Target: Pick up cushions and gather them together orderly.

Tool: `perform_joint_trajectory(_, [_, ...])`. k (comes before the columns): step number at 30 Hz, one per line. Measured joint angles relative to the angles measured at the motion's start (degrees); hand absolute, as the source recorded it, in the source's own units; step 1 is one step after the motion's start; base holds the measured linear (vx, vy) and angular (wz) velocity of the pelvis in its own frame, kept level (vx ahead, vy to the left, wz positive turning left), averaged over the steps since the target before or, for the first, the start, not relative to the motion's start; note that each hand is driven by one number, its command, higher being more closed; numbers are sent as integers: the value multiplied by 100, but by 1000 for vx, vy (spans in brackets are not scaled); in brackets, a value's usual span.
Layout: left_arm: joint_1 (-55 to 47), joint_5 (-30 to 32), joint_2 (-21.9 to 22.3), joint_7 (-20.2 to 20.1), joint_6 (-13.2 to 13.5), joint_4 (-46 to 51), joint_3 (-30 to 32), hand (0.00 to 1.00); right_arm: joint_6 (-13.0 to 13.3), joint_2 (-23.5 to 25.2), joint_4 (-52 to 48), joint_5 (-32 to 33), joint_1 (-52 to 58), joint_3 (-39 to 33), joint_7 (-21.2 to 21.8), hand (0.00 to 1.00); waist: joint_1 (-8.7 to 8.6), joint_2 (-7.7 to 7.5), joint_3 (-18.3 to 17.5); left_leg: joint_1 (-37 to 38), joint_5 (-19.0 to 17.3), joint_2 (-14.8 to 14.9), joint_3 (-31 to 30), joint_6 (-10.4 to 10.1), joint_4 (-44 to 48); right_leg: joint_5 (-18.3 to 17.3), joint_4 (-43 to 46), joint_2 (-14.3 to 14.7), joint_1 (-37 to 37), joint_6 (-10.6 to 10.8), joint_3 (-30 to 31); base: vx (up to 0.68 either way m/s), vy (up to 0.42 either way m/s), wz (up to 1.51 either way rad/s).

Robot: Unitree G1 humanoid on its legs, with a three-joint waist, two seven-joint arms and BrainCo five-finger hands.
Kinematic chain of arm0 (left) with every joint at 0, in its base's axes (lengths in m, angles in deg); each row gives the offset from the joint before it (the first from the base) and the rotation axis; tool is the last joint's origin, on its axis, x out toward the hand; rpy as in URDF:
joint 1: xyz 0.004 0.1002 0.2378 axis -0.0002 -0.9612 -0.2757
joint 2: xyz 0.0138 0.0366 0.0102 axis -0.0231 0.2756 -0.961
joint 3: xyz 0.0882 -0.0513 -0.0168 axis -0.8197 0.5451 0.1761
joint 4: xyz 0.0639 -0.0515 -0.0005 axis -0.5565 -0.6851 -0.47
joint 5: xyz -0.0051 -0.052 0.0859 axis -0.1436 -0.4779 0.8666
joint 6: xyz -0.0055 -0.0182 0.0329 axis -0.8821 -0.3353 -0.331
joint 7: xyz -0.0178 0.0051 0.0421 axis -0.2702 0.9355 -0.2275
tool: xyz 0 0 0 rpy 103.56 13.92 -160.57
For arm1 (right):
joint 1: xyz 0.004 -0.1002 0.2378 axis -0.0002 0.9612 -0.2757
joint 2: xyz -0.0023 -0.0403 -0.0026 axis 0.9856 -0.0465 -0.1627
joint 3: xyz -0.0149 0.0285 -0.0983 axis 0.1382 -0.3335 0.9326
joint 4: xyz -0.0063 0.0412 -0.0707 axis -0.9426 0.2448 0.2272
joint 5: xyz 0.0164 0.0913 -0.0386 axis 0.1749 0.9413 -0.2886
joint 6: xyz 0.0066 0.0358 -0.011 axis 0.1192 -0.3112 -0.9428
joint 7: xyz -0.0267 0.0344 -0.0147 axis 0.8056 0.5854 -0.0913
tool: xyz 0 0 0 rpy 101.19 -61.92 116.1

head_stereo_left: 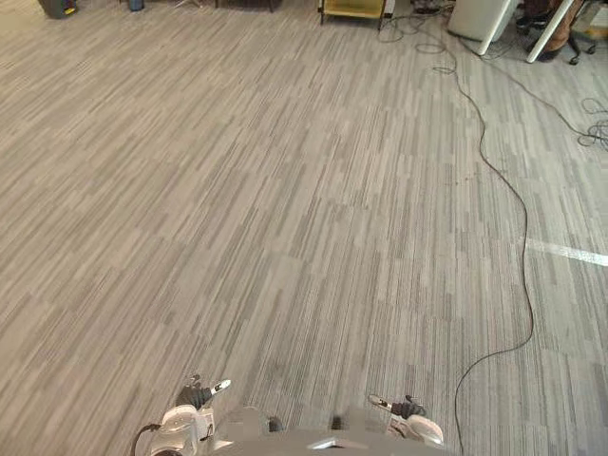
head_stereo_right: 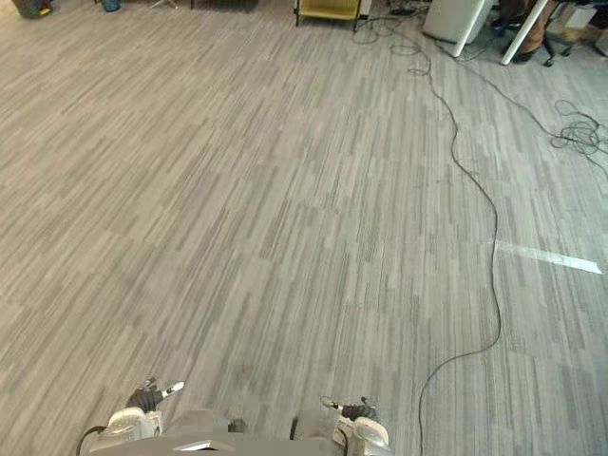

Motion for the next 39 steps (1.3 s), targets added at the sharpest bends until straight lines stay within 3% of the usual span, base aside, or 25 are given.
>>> perform_joint_trajectory(1, [23,22,-10,5,-1,-49,-3,0,-15,-19,50,22,54,-40,4,0,-64,-29,32,200,86,55,-325,-150,8,1425,-505,99,224,-145,176,560,-249,16])
perform_joint_trajectory(2, [76,24,80,-9,-3,-145,2,0,-34,-156,114,0,-62,-94,4,0,-11,228,80,205,260,241,-414,-298,133,1153,-204,230,230,-252,102,671,-299,12])
perform_joint_trajectory(3, [138,43,111,-30,-2,-173,43,0,-38,-237,222,-10,-132,-157,1,0,-12,286,110,93,599,237,-629,-486,413,875,68,246,199,-242,102,652,-297,-19])
perform_joint_trajectory(4, [141,150,197,-12,6,-171,213,0,-55,-260,239,17,-99,-316,-5,0,-11,399,157,-102,1230,252,-821,-475,1152,466,271,300,383,-278,48,794,-352,-8])
perform_joint_trajectory(5, [107,190,286,8,2,-162,451,0,-57,-276,189,8,-57,-345,-10,0,-11,504,250,-656,2193,363,-853,-578,2581,155,210,361,810,-314,72,679,-247,-11])
perform_joint_trajectory(6, [94,185,318,7,-1,-127,535,0,-59,-283,185,8,-44,-344,-21,0,-19,515,287,-930,2313,451,-870,-670,3221,76,121,406,986,-333,51,641,-151,-8])
perform_joint_trajectory(8, [96,190,346,1,9,128,641,0,-62,-180,191,27,-10,-293,-77,0,110,589,340,-2040,1696,889,-421,-518,5438,-205,-260,646,1940,-418,52,600,-107,-18])
perform_joint_trajectory(10, [86,210,353,-3,55,368,638,0,-57,0,181,121,39,-107,-77,0,219,407,403,-2659,1344,969,26,-370,5663,-362,-692,657,2677,-381,105,565,-73,-11])
perform_joint_trajectory(14, [52,224,371,-7,171,739,617,0,-53,67,169,236,-23,60,-83,0,410,373,365,-3862,1019,850,798,-282,3549,-581,-1537,617,3643,-170,246,561,82,-17])
perform_joint_trajectory(16, [58,224,402,-1,180,750,618,0,-60,105,187,235,-5,-41,-95,0,493,334,345,-3809,1437,511,802,-374,1285,-759,-1702,459,3957,71,342,598,220,-30])
perform_joint_trajectory(17, [70,213,399,-10,194,758,621,0,-63,146,187,235,6,-81,-109,0,555,240,348,-3710,2279,356,801,-289,811,-893,-1755,312,4123,169,451,671,247,-27])
perform_joint_trajectory(18, [99,229,336,4,201,744,600,0,-67,234,209,233,-29,-73,-125,0,556,14,227,-3622,2130,88,910,5,906,-872,-1898,95,4261,121,573,807,307,-23])
perform_joint_trajectory(20, [112,178,247,-23,228,749,677,0,-83,343,233,233,-62,-143,-113,0,530,-56,230,-3701,1768,150,904,238,1557,-551,-1953,20,4418,96,682,580,241,-18])
perform_joint_trajectory(21, [145,109,218,-40,231,758,748,0,-102,423,241,226,-52,-184,-110,0,625,-189,190,-3793,1417,146,865,277,2415,-432,-1521,-149,4477,183,901,580,263,-31])
perform_joint_trajectory(22, [123,122,215,-34,217,709,713,0,-102,401,247,222,-19,-184,-103,0,640,-166,103,-3710,1242,77,761,258,2412,-440,-1091,-162,4361,214,989,656,309,-44])
perform_joint_trajectory(23, [29,126,210,-42,204,561,600,0,-99,355,266,218,63,-182,-79,0,634,-110,-40,-3394,728,27,591,213,2158,-503,-90,-195,3983,405,1080,405,192,-28])
perform_joint_trajectory(24, [46,103,184,-64,194,499,584,0,-88,392,257,218,68,-173,-64,0,594,-177,-58,-3212,621,-133,649,242,2129,-457,892,-385,3600,646,1237,518,192,0])
perform_joint_trajectory(25, [80,132,19,-67,145,364,370,0,-109,423,225,223,126,-175,-55,0,415,-317,-60,-2874,435,-334,672,301,2058,-172,2781,-561,2841,976,1386,539,126,18])
perform_joint_trajectory(28, [101,136,21,-69,21,244,364,0,-99,263,171,208,135,-178,-57,0,317,-225,75,-1728,322,-461,681,332,1431,-456,4319,-621,1914,508,836,521,78,0])
perform_joint_trajectory(30, [96,135,62,-70,-6,242,366,0,-74,242,109,208,150,-178,-58,0,280,-177,92,-1121,302,-452,674,301,905,-718,4080,-572,1426,368,316,578,25,-7])
perform_joint_trajectory(33, [155,152,92,-73,-13,115,315,0,-34,242,-44,218,174,-182,-40,0,183,-203,147,-447,272,-390,620,244,307,-864,1894,-368,826,111,-307,451,-57,18])
perform_joint_trajectory(35, [153,244,62,-78,-11,-13,217,0,-37,222,-24,217,137,-235,-4,0,24,-225,159,-29,255,-404,388,171,-120,139,-867,-197,754,205,-153,633,-197,61])
perform_joint_trajectory(37, [65,257,41,-72,-8,-30,259,0,-51,193,-14,215,163,-256,-1,0,-32,-270,177,336,226,-465,94,125,-320,483,-1336,-236,770,223,160,569,-211,62])
perform_joint_trajectory(38, [57,256,75,-44,-6,-51,331,0,-57,118,18,189,161,-264,6,0,-59,-169,168,545,213,-354,-157,96,-296,975,-864,-155,753,140,258,526,-195,56])
perform_joint_trajectory(39, [48,273,116,-37,-6,-84,373,0,-44,57,21,147,156,-293,9,0,-56,-63,139,535,236,-242,-284,59,-140,971,-538,-121,684,138,250,638,-260,41])
